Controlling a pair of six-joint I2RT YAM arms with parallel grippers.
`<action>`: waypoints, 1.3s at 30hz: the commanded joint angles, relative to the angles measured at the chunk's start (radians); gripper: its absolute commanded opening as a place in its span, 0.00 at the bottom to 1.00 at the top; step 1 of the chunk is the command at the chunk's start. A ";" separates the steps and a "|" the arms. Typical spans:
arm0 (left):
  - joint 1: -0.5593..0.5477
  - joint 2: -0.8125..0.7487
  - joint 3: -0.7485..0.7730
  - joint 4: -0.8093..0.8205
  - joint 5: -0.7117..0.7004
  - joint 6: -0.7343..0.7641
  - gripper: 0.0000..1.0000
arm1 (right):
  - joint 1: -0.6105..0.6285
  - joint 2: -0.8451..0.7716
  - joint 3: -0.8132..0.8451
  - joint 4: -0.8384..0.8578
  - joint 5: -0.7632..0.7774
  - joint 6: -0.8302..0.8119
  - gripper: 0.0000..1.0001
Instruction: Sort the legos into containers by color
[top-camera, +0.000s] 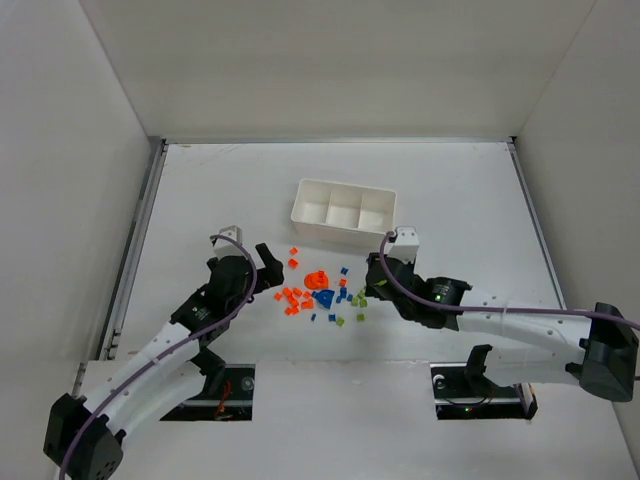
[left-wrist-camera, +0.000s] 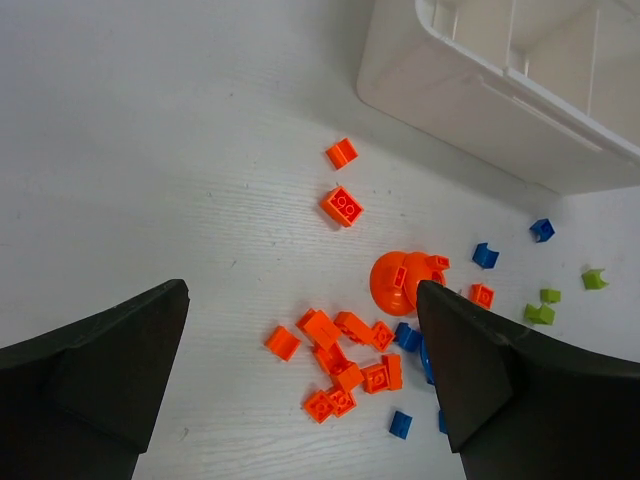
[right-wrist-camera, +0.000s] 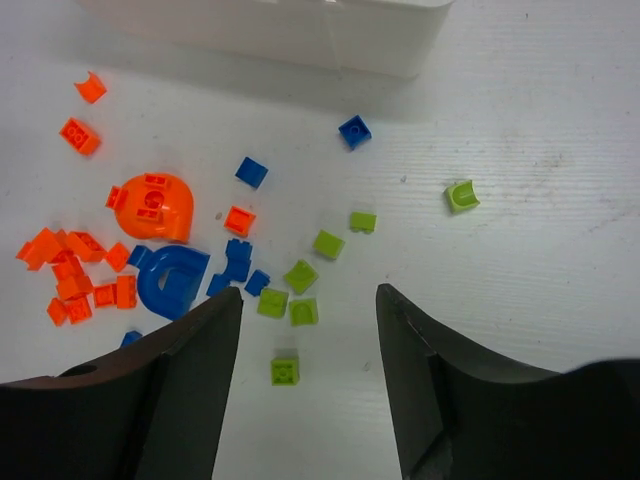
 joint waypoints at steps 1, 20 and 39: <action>-0.005 0.051 0.033 0.086 0.001 -0.022 1.00 | 0.004 -0.019 -0.019 0.049 0.028 -0.027 0.58; -0.114 0.201 0.038 0.423 -0.024 -0.078 0.25 | -0.075 -0.026 0.051 -0.135 -0.042 0.059 0.21; -0.338 0.045 -0.101 0.318 -0.011 0.040 0.31 | -0.137 0.330 0.180 -0.109 -0.125 0.295 0.47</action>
